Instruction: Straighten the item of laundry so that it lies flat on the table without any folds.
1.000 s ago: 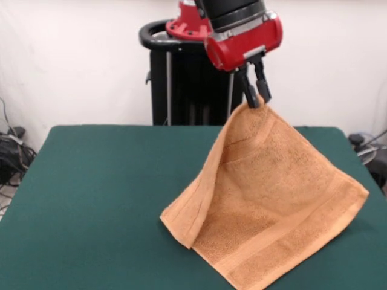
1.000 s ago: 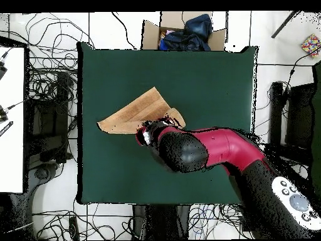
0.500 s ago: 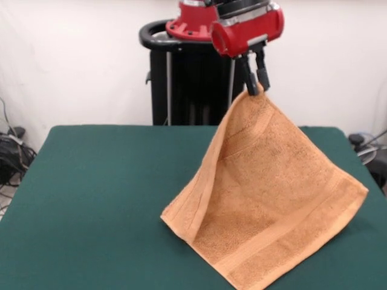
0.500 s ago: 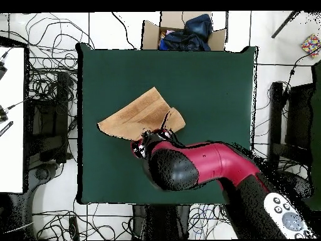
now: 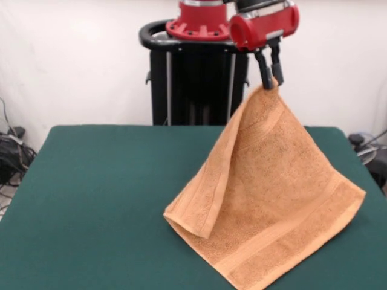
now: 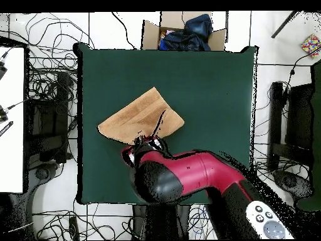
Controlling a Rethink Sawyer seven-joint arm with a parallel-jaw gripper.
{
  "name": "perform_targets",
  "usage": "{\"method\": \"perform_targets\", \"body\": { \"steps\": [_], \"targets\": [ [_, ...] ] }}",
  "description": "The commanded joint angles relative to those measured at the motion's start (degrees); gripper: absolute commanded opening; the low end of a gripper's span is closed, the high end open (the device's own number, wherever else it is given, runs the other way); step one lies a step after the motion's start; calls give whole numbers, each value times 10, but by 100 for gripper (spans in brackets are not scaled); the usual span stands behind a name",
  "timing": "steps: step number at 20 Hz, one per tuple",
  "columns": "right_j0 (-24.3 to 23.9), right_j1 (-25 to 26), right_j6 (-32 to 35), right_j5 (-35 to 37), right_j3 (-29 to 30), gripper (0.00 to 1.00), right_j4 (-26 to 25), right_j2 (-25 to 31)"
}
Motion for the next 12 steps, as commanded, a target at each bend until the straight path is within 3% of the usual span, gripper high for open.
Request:
{"method": "perform_targets", "body": {
  "steps": [1, 6, 12],
  "targets": [
    [48, -19, 99, -35, 48, 0, -52, -85],
    [16, -51, 87, -49, 88, 0, -24, -39],
    [17, -86, 99, -72, 123, 0, -5, -23]
  ]
}}
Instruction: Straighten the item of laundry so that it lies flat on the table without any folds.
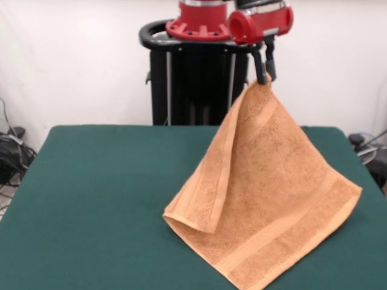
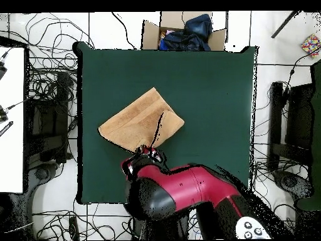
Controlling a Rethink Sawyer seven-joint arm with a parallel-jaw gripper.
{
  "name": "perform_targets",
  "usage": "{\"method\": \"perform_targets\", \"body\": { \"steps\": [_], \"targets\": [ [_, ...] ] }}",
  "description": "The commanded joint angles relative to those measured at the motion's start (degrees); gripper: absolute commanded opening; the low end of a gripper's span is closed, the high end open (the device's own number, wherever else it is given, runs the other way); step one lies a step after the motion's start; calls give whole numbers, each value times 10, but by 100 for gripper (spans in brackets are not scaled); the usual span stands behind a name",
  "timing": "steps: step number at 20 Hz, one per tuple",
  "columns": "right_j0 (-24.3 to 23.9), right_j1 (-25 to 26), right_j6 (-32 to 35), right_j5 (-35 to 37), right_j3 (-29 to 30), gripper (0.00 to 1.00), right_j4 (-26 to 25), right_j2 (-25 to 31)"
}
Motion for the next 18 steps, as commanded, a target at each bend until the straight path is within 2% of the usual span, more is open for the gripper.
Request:
{"method": "perform_targets", "body": {
  "steps": [1, 6, 10, 16, 18],
  "targets": [
    [-3, -47, 100, -35, 78, 0, 22, 6],
    [28, -67, 109, -55, 96, 0, -4, -40],
    [40, -89, 105, -57, 111, 0, -14, -57],
    [61, -85, 106, -75, 116, 0, -13, -74],
    [60, -89, 102, -83, 126, 0, -4, -60]
  ]
}}
